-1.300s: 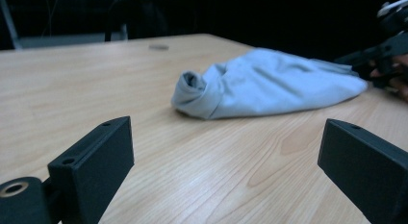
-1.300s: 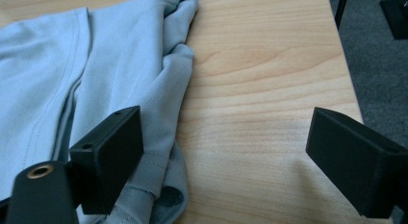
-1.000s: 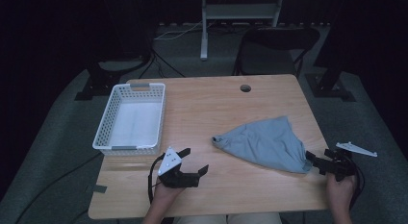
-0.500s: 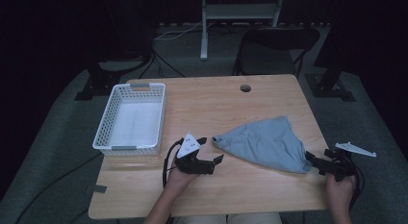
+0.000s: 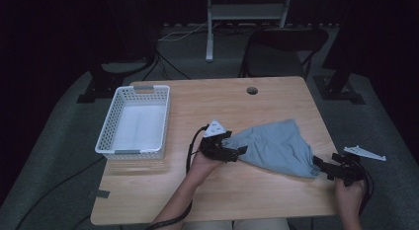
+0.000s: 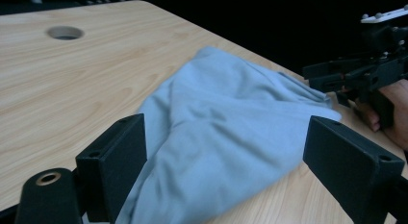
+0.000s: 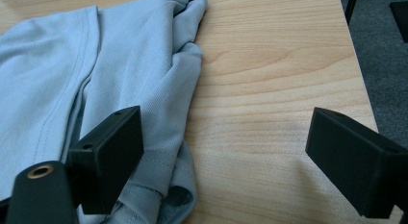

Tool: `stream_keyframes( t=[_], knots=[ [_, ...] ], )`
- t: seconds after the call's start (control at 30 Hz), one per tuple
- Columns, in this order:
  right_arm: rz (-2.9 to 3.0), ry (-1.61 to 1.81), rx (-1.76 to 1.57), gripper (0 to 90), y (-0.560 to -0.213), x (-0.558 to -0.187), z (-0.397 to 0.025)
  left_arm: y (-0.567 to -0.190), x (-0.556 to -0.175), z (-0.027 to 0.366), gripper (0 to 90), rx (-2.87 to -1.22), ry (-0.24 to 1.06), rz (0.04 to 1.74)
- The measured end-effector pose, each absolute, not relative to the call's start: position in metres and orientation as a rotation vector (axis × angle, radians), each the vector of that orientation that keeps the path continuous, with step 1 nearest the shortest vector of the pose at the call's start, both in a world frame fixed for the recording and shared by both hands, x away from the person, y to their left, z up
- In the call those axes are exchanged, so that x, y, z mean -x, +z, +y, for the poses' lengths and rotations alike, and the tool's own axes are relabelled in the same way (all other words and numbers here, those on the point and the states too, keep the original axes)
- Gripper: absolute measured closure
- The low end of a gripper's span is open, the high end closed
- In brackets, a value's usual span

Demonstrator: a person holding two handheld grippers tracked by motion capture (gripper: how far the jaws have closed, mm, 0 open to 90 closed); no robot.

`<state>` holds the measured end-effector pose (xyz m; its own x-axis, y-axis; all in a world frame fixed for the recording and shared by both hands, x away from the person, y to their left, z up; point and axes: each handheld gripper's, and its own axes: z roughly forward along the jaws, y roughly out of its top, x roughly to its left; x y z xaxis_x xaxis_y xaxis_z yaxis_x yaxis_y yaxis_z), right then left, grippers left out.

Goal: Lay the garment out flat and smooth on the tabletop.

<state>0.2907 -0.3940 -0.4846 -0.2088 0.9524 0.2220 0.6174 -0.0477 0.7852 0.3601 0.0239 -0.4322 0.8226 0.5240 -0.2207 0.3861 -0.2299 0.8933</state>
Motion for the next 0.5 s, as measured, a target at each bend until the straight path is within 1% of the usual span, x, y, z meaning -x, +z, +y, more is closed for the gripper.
stream_keyframes(
  t=[0.07, 0.1, 0.37, 0.4, 0.43, 0.5],
  knots=[
    [1.843, 1.152, -1.657, 12.4, -0.485, -0.291, -0.394, -0.434, -0.367, 0.014, 16.9, -1.873, 0.155, 0.693],
    [1.843, 1.151, -1.659, 12.4, -0.485, -0.291, -0.394, -0.434, -0.371, 0.01, 18.8, -1.884, 0.163, 0.705],
    [1.855, 1.159, -1.657, 12.4, -0.485, -0.291, -0.394, -0.439, -0.393, -0.017, 19.4, -1.966, 0.174, 0.735],
    [1.854, 1.159, -1.657, 12.4, -0.485, -0.291, -0.394, -0.44, -0.395, -0.02, 20.1, -1.976, 0.168, 0.736],
    [1.855, 1.16, -1.656, 12.4, -0.485, -0.291, -0.394, -0.442, -0.396, -0.022, 24.7, -1.979, 0.169, 0.746],
    [1.855, 1.161, -1.656, 12.4, -0.485, -0.291, -0.394, -0.446, -0.401, -0.028, 25.0, -2.006, 0.147, 0.758]
  ],
)
